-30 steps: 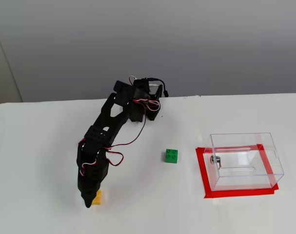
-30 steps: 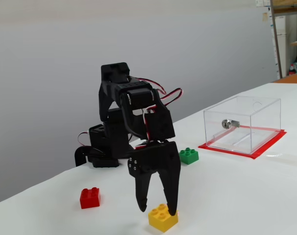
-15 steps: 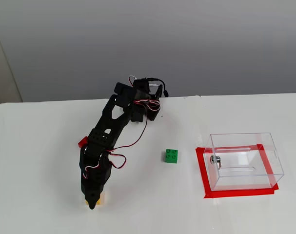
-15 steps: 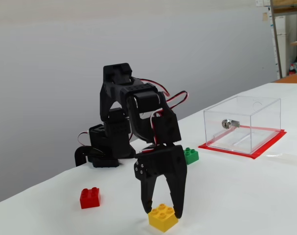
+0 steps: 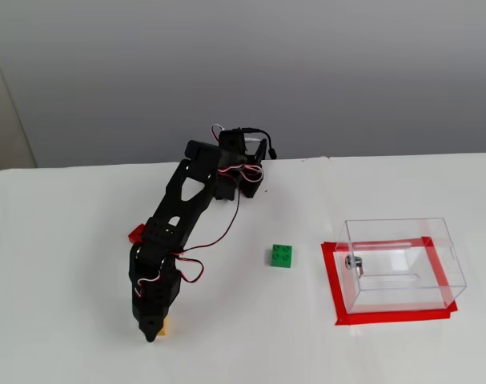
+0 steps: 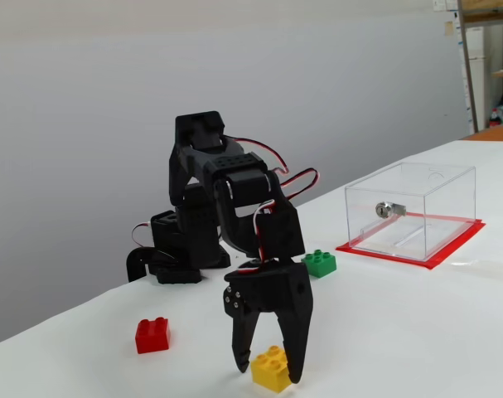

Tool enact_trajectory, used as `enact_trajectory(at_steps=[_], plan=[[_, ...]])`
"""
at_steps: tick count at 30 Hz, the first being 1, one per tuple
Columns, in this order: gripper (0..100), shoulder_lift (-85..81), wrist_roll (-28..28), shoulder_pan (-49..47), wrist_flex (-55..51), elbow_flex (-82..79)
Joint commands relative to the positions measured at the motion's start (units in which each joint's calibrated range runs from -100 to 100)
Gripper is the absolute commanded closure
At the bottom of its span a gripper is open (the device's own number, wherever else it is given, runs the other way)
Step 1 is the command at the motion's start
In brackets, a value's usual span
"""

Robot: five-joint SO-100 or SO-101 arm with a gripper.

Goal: Pick the yellow lego brick and place it into the transparent box

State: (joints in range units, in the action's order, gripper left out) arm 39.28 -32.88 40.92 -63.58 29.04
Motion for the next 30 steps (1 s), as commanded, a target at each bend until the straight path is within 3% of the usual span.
enact_trajectory(at_steps=[1,13,30], plan=[[68,-0.3,0.1,0.8,0.1,1.7],[93,-0.3,0.1,0.4,0.5,1.7],[93,-8.1,0.2,-1.8,-0.2,1.7]])
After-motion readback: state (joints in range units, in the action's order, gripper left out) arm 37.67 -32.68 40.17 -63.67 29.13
